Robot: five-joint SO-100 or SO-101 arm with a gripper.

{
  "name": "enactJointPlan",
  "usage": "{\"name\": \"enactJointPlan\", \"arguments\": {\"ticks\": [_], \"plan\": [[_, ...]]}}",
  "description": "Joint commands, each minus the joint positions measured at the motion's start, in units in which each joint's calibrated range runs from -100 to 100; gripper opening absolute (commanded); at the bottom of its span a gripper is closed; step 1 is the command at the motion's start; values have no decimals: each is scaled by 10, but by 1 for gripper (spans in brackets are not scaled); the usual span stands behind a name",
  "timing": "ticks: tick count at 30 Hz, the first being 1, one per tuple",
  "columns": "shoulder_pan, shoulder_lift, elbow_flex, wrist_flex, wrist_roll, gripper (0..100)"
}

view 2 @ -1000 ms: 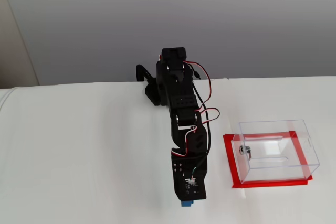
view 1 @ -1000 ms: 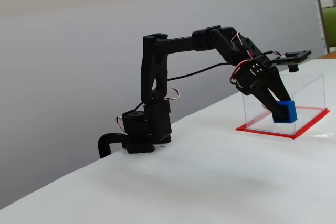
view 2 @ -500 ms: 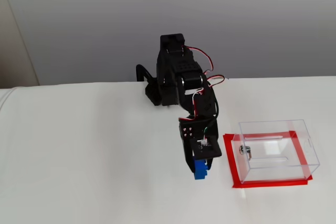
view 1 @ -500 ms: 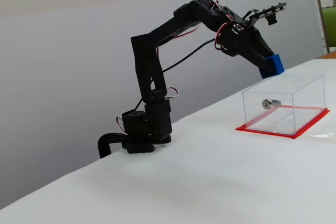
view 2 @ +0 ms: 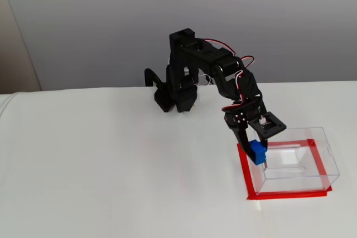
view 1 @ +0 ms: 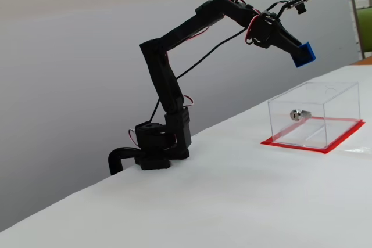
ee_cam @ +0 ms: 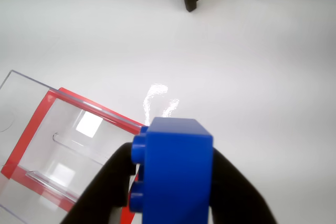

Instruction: Pick the blue lego brick and place it into the transparent box

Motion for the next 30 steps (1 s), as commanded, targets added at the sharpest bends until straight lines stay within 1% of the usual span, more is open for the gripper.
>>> {"name": "enactJointPlan", "arguments": {"ticks": [1,7,15,21,30], "plan": [[-59,-30,15,-31,1,2],[-132,-20,22,-55,0,2],[-207,-18,96,-148,-2,2],[-234,24,98,-168,-3,2],[-240,51,96,-168,-4,2]]}}
